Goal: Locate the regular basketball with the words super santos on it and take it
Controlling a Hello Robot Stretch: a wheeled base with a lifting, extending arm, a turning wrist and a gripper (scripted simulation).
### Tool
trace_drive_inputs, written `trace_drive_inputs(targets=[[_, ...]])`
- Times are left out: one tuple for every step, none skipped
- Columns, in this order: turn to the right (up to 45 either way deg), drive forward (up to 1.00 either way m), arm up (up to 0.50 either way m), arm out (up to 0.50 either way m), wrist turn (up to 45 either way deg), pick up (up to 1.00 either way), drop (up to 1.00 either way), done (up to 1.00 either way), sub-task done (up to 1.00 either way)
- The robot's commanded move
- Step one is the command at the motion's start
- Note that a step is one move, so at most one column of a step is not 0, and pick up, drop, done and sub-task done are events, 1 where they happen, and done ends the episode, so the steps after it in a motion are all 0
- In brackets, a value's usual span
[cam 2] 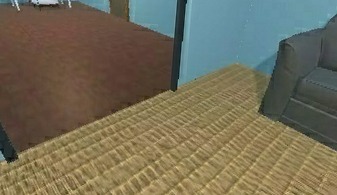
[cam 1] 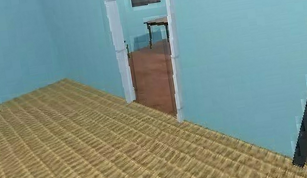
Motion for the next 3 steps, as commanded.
trace_drive_inputs(targets=[[-3.0,0.00,0.00,0.00,0.0,0.00,0.00,0.00,0.00],[0.0,0.60,0.00,0.00,0.0,0.00,0.00,0.00,0.00],[0.0,1.00,0.00,0.00,0.0,0.00,0.00,0.00,0.00]])
